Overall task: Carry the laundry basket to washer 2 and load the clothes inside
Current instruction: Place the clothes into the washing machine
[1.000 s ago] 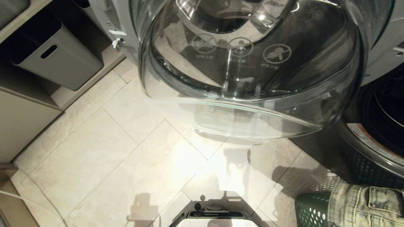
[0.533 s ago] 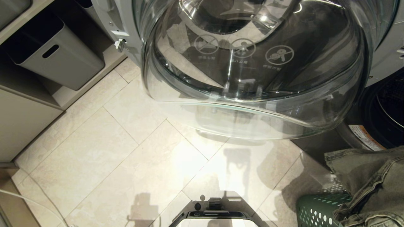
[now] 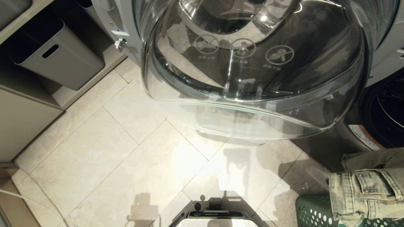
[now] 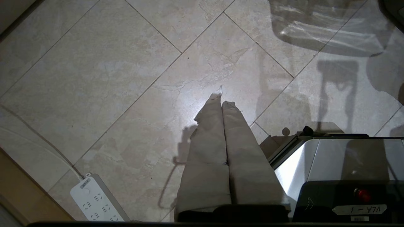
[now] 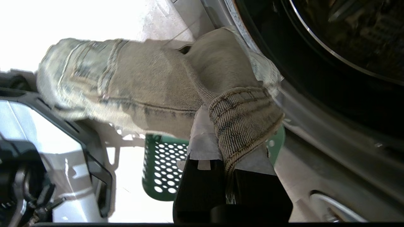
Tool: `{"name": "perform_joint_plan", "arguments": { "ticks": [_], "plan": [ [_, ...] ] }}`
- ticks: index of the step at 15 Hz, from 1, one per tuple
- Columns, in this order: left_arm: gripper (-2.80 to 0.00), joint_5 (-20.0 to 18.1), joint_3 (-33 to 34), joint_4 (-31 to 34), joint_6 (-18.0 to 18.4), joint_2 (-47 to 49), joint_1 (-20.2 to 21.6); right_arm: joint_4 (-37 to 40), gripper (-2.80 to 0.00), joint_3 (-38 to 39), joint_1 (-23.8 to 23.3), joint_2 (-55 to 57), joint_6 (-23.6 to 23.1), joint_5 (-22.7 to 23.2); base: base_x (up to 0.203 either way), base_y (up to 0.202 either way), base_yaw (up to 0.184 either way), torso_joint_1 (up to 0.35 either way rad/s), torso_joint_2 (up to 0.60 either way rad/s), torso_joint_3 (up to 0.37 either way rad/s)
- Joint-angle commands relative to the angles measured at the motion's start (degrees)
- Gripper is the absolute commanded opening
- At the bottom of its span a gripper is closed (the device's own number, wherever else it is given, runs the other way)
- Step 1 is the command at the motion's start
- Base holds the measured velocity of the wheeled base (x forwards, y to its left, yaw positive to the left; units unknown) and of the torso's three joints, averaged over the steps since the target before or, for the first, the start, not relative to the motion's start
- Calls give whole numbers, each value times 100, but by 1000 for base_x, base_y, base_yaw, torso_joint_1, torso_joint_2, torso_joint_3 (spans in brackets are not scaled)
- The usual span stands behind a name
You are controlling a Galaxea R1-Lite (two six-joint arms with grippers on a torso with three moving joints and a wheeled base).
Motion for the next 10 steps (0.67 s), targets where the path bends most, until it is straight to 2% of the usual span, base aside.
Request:
{"name": "perform_joint_plan", "arguments": {
  "ticks": [1,6,7,10],
  "plan": [
    [-280,-2,9,2,1,-1,-6,-306,-280,318,-9,29,178,-80,0,0,0,0,0,0],
    [-280,-2,9,2,-3,-1,2,-2858,-280,749,-80,937,309,-1235,0,0,0,0,0,0],
    [-280,-2,9,2,-3,-10,-5,-3155,-280,833,-158,1081,315,-1365,0,0,0,0,0,0],
    [-280,-2,9,2,6,-1,2,-4012,-280,1032,-528,1439,326,-1385,0,0,0,0,0,0]
  ]
}}
